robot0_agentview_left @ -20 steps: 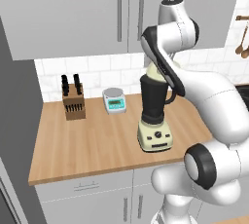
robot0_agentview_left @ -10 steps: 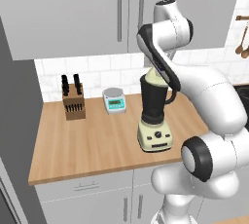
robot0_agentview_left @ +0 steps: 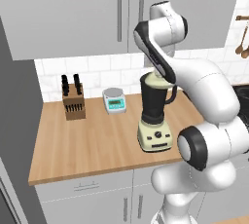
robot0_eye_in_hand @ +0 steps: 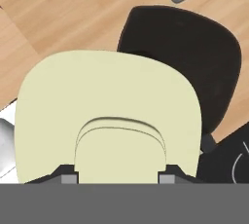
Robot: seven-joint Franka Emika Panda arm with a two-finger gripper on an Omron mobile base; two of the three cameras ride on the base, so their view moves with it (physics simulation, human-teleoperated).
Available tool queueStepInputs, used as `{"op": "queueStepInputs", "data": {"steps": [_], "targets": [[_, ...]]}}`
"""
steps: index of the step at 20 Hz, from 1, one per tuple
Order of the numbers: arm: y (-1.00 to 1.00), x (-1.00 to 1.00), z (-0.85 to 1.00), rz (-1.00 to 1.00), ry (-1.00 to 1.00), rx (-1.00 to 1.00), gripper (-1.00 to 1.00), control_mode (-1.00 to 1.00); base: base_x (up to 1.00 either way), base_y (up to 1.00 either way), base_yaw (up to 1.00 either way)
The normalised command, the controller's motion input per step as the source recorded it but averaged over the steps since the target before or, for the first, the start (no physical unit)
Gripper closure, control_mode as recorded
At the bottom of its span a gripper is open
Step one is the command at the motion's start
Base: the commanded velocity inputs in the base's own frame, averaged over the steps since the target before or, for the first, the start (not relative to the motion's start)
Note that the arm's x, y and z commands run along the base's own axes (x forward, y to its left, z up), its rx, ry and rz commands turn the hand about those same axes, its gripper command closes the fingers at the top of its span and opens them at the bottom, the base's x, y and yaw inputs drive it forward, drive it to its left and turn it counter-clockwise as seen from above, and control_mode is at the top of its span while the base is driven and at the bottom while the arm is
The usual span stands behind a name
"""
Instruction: Close the lid blender by securely placing the lid on top.
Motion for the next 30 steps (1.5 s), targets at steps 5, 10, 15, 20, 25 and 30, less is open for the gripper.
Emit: {"op": "queueStepInputs", "data": {"steps": [5,10,15,20,25,30], "targets": [[-0.02,0.00,0.00,-0.02,-0.08,0.01,1.00,-1.00,0.00,0.00,0.00],[0.00,0.00,0.07,-0.01,-0.02,0.06,1.00,-1.00,0.00,0.00,0.00],[0.00,0.09,0.03,-0.04,-0.05,0.06,1.00,-1.00,0.00,0.00,0.00],[0.00,0.20,0.00,-0.02,-0.08,0.02,1.00,-1.00,0.00,0.00,0.00],[0.00,0.28,-0.02,0.00,-0.02,0.00,1.00,-1.00,0.00,0.00,0.00],[-0.01,0.14,-0.26,0.00,0.00,0.00,1.00,-1.00,0.00,0.00,0.00]]}}
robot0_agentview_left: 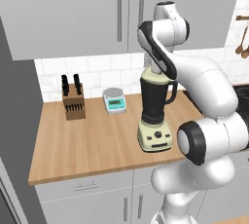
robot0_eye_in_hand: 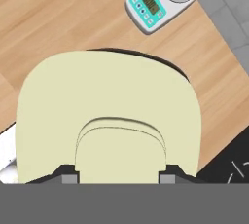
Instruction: Close the lid blender by securely placing the lid on top.
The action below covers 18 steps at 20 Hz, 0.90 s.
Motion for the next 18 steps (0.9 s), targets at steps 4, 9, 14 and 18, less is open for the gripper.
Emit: {"op": "queueStepInputs", "data": {"steps": [4,9,14,18], "targets": [[0.00,0.09,-0.29,0.00,0.00,0.00,1.00,-1.00,0.00,0.00,0.00],[0.00,0.16,-0.10,0.00,0.00,0.00,1.00,-1.00,0.00,0.00,0.00],[-0.03,0.18,0.00,0.00,0.00,0.00,1.00,-1.00,0.00,0.00,0.00],[-0.07,0.33,0.00,0.00,-0.02,0.00,1.00,-1.00,0.00,0.00,0.00]]}}
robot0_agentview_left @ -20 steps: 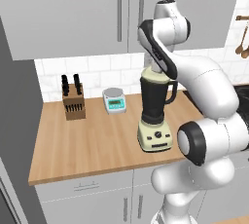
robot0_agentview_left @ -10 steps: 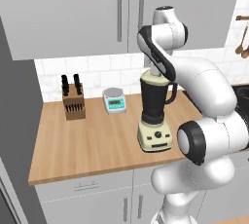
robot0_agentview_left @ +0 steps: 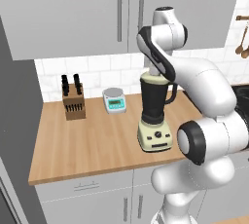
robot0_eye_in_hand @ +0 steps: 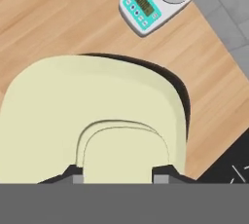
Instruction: Close the lid blender by securely placing the lid on top.
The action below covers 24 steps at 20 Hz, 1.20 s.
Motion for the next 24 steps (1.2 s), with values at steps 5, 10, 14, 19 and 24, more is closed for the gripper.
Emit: {"op": "queueStepInputs", "data": {"steps": [5,10,14,19,24], "targets": [[-0.04,0.19,0.00,-0.02,-0.06,0.00,1.00,-1.00,0.00,0.00,0.00],[-0.06,0.14,0.00,-0.05,-0.11,0.00,1.00,-1.00,0.00,0.00,0.00],[-0.09,0.04,0.00,-0.03,-0.13,0.00,1.00,-1.00,0.00,0.00,0.00],[-0.03,0.00,0.00,-0.01,-0.04,0.01,1.00,-1.00,0.00,0.00,0.00],[0.00,0.00,0.00,0.00,-0.10,0.00,1.00,-1.00,0.00,0.00,0.00]]}}
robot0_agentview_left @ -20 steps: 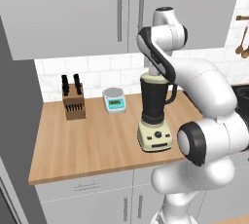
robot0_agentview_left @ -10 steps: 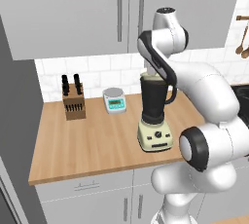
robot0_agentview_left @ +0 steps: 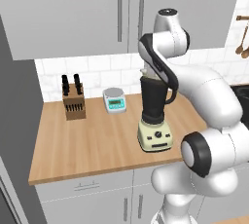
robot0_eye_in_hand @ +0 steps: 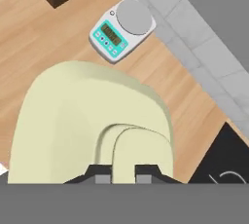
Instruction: Close the lid blender by securely placing the lid on top.
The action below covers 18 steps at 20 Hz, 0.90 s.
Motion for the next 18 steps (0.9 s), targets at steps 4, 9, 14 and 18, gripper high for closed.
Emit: {"op": "queueStepInputs", "data": {"steps": [4,9,14,18], "targets": [[0.00,0.00,-0.03,0.00,-0.21,0.00,1.00,-1.00,0.00,0.00,0.00],[0.00,-0.21,-0.41,0.01,-0.09,-0.07,1.00,-1.00,0.00,0.00,0.00],[0.00,-0.03,-0.28,0.01,-0.01,-0.09,1.00,-1.00,0.00,0.00,0.00],[0.00,0.06,0.00,0.00,-0.04,-0.01,1.00,-1.00,0.00,0.00,0.00]]}}
